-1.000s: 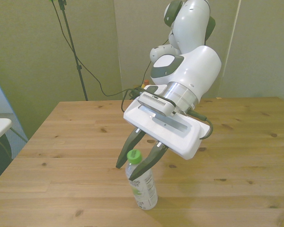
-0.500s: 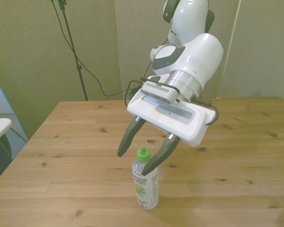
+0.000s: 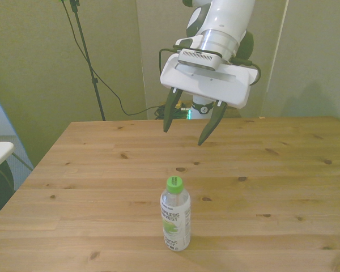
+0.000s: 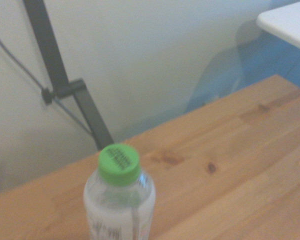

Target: Stand the water bottle

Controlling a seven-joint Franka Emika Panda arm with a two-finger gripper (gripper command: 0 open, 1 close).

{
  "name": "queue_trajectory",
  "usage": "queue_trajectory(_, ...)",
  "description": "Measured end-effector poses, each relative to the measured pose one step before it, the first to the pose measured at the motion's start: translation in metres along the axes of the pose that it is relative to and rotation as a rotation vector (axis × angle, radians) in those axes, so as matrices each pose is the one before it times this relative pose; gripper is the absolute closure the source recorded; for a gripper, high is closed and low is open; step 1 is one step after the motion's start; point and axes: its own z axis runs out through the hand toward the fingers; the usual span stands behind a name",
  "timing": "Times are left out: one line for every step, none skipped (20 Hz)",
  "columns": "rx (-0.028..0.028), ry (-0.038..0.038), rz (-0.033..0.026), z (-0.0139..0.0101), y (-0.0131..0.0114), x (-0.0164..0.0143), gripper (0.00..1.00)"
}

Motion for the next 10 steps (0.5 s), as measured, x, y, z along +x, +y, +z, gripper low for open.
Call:
queue_trajectory(-0.02062, -0.03866, -0.02311, -0.00113, 0.00703, -0.00033, 0.00)
queue_trajectory(-0.03099, -0.04951, -0.03431, 0.00060, 0.00699, -0.00148, 0.00)
queue_trajectory(-0.02434, -0.03360, -0.02696, 0.00106, 0.00415, -0.00226, 0.00)
queue_trajectory(-0.02615, -0.03626, -0.02895, 0.00091, 0.00335, -0.00257, 0.00)
queue_trajectory(-0.02606, -0.03538, -0.03043, 0.00144, 0.00297, -0.00279, 0.00)
queue_trajectory(-0.02734, -0.03428, -0.03318, 0.00190, 0.00307, -0.00269, 0.00)
queue_trajectory(-0.02444, -0.03215, -0.03016, 0.00173, 0.00276, -0.00248, 0.00)
queue_trajectory(-0.02133, -0.03200, -0.02740, 0.00130, 0.00227, -0.00184, 0.00)
queue_trajectory(-0.01924, -0.02275, -0.02366, 0.00067, 0.00174, -0.00138, 0.00)
queue_trajectory(-0.01727, -0.01841, -0.01940, 0.00058, 0.00167, -0.00096, 0.00)
